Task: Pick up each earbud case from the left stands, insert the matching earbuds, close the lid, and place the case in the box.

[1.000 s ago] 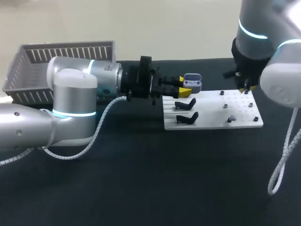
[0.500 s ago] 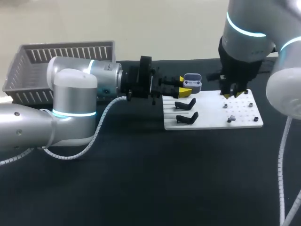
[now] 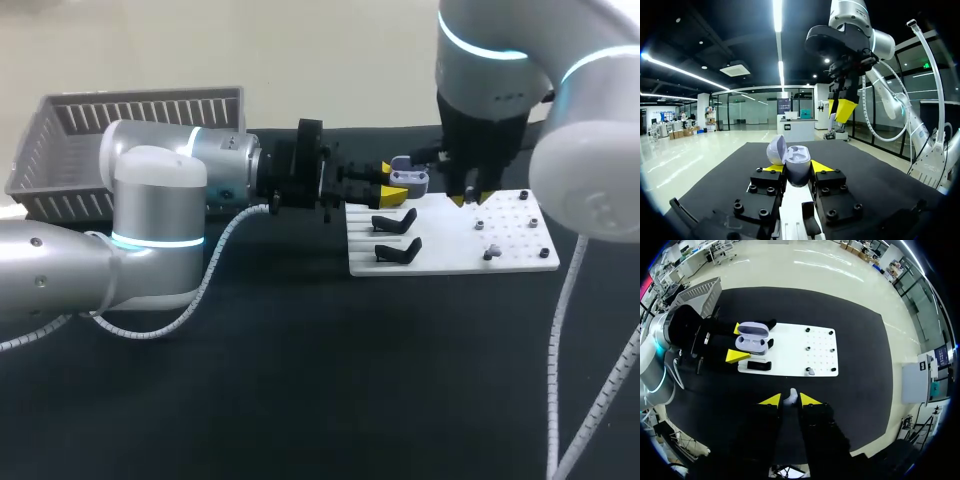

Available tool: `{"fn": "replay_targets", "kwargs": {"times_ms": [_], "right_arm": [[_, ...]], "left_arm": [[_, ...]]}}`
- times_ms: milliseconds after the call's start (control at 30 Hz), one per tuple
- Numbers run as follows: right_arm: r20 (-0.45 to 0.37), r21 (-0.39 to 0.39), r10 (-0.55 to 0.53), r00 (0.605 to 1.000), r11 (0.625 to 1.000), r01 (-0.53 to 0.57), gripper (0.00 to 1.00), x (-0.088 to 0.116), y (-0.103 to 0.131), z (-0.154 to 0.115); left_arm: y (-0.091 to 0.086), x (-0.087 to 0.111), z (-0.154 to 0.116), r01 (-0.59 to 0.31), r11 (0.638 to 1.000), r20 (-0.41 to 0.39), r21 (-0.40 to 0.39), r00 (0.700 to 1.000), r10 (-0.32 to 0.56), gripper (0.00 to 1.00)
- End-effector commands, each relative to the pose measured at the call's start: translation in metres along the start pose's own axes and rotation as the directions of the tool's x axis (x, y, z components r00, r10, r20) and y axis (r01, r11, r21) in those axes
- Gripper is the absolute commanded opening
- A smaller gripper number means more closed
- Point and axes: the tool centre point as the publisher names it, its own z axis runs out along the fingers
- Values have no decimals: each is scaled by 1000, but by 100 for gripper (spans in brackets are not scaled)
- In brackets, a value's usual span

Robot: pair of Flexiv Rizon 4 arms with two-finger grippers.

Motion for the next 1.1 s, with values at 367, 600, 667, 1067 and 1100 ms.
{"fn": "replay_targets", "kwargs": {"times_ms": [367,600,667,1067,1100], "right_arm": [[20,52,101,995,993,-102,0,-14,14,-9],[-7,103,278,961,956,-275,0,-30,28,-16],[-7,105,342,940,935,-340,0,-34,29,-17],[-24,60,423,906,905,-421,0,-36,37,-18],[-24,60,423,906,905,-421,0,-36,37,-18]], "left_arm": [[0,1,0,-2,1000,3,-1,1000,2,0],[0,1,0,-2,1000,3,-1,1000,2,0],[0,1,0,-2,1000,3,-1,1000,2,0],[0,1,0,-2,1000,3,-1,1000,2,0],[0,1,0,-2,1000,3,-1,1000,2,0]]}}
